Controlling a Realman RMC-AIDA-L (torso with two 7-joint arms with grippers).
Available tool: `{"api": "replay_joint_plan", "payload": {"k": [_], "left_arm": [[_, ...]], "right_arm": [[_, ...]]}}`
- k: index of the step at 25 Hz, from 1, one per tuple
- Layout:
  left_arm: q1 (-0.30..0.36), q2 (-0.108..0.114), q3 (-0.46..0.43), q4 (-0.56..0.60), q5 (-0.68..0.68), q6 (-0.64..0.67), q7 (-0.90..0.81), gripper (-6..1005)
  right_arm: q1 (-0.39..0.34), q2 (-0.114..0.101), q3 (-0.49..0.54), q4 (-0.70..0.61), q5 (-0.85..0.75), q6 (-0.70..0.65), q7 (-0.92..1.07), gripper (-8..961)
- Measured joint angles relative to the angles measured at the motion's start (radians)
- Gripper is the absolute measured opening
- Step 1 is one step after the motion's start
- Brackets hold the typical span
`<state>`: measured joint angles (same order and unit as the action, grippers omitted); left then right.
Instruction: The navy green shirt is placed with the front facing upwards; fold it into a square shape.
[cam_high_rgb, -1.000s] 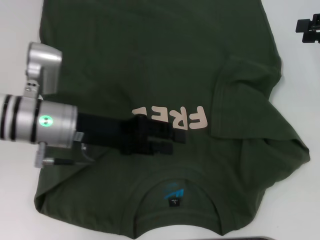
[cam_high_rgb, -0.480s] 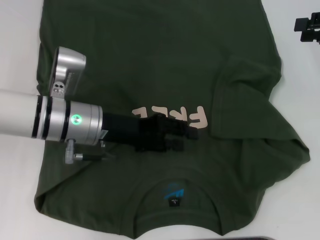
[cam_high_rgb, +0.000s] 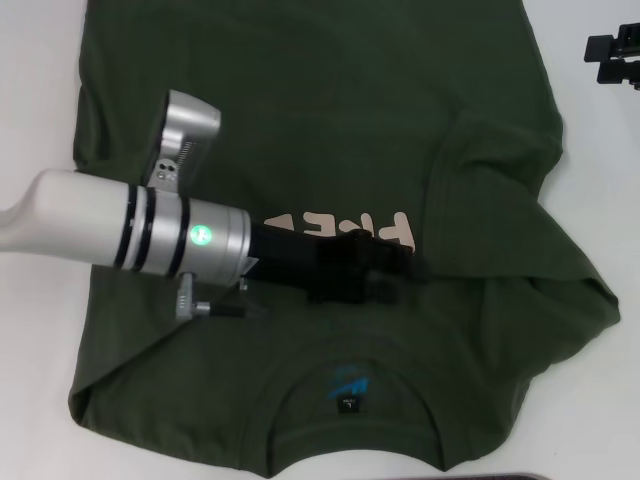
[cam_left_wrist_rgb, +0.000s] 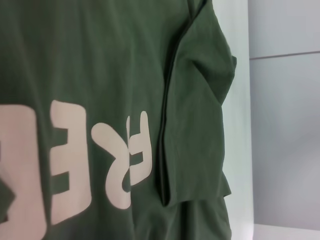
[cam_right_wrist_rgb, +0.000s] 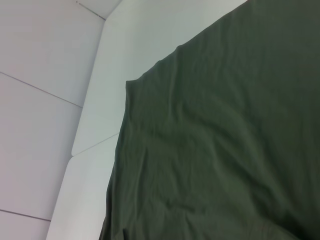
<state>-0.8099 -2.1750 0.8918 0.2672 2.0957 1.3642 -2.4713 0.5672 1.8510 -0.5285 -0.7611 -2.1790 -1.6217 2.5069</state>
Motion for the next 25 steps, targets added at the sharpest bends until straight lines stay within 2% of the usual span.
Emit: {"api": "replay_joint_plan", "payload": {"k": [7,12,14,18,20,23,25], "left_arm": [[-0.059,0.000,0.001,-0.064,-0.009,-0.044,0.024,560],[-0.045,0.001,-0.010,-0.047,-0.013,-0.018,0.042,558],[0.001,0.004,-0.019,0.017,-0.032,0.034,0.056,556],[0.164,0.012,-0.027,0.273,-0.108,0.245,0.113,551],[0.218,0.020,-0.028,0.363,-0.137,0.337,0.136,549],[0.276,0.046,-0.031,0.455,-0.176,0.457,0.175,549],[0.296,0.065,-0.042,0.471,-0.185,0.510,0.189,550]], "right_arm": [[0.002,0.007,0.001,0.003,-0.001,0.000,0.000,499],[0.002,0.008,0.000,0.003,-0.001,-0.004,-0.003,499],[0.000,0.008,-0.001,0.002,-0.001,-0.010,-0.011,498],[-0.002,0.008,-0.012,-0.003,-0.001,-0.045,-0.054,498],[0.001,0.009,-0.022,-0.003,-0.001,-0.059,-0.084,497],[0.008,0.013,-0.053,-0.003,-0.001,-0.071,-0.118,497],[0.012,0.015,-0.098,-0.004,-0.003,-0.075,-0.125,497]]}}
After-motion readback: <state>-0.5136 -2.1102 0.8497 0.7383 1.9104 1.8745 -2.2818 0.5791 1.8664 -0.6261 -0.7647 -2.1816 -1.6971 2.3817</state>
